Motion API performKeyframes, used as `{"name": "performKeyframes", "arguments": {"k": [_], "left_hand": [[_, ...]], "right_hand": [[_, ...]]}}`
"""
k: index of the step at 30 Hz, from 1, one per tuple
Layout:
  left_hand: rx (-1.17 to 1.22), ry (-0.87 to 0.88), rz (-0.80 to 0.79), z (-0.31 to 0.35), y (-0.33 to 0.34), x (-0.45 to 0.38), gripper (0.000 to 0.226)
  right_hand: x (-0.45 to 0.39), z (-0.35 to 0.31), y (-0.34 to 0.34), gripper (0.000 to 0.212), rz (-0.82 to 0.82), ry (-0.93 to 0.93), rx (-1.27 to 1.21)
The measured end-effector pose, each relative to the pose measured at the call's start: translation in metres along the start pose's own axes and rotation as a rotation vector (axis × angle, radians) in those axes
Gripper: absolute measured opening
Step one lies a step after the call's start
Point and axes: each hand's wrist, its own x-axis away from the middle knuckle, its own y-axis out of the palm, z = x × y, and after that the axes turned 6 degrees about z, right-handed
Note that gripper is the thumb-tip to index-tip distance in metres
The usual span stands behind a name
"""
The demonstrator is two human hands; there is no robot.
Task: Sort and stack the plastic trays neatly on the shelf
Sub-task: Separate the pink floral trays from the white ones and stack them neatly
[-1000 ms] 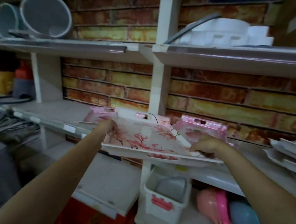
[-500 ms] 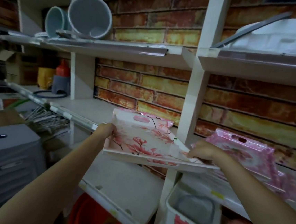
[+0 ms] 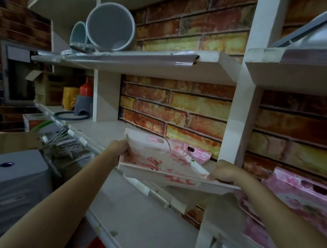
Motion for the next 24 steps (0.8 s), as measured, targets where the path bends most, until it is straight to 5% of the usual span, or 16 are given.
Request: {"name": "performKeyframes", "arguments": {"k": [3,7,24], "left_hand": [[-0.019,-0.015,0.045,-0.005,0.007,-0.023,0.031],[-0.075,0.011,0.165,-0.006,0.016,-0.054,0.043],[0.097,0.049,0.116,-0.013,0.035,-0.157,0.030]], "right_hand": [[-0.022,-0.001,0.006,0.043,-0.033,-0.003,0.013],[-0.060,-0.004,0.017,0.048,-0.032,0.003,0.011],[-0.137,-0.025,0.044,0.012,-0.011,0.144,0.133]]}}
